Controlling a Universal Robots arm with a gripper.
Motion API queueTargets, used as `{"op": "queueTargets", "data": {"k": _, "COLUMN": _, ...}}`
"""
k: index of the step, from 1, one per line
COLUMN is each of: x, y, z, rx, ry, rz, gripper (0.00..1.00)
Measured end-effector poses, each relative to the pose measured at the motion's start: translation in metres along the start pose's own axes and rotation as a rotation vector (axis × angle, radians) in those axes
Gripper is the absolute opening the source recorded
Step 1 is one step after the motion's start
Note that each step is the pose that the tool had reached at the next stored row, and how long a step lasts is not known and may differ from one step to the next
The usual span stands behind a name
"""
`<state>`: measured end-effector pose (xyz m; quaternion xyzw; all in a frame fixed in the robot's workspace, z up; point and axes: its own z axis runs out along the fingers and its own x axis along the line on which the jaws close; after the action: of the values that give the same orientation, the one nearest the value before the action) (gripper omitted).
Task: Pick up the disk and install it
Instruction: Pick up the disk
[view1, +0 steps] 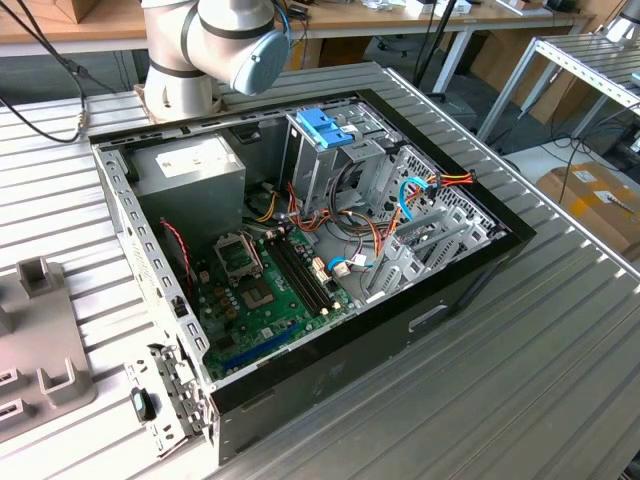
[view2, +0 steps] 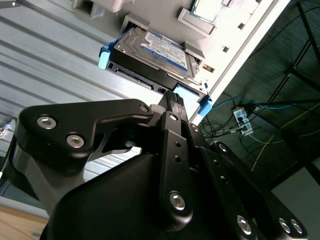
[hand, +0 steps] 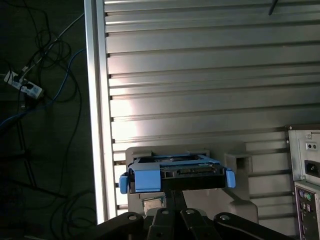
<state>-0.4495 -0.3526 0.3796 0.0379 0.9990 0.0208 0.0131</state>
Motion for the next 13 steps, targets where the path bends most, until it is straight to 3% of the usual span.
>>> {"op": "queueTargets", "data": {"k": 9, "x": 0.0, "y": 0.0, "z": 0.0002, "rx": -0.0001, "ry": 0.0001, "rz": -0.003, "gripper": 0.11}}
{"op": "queueTargets", "data": {"k": 13, "x": 0.0, "y": 0.0, "z": 0.0002, "rx": -0.0006, "ry": 0.001, "rz": -0.028, "gripper": 0.11}}
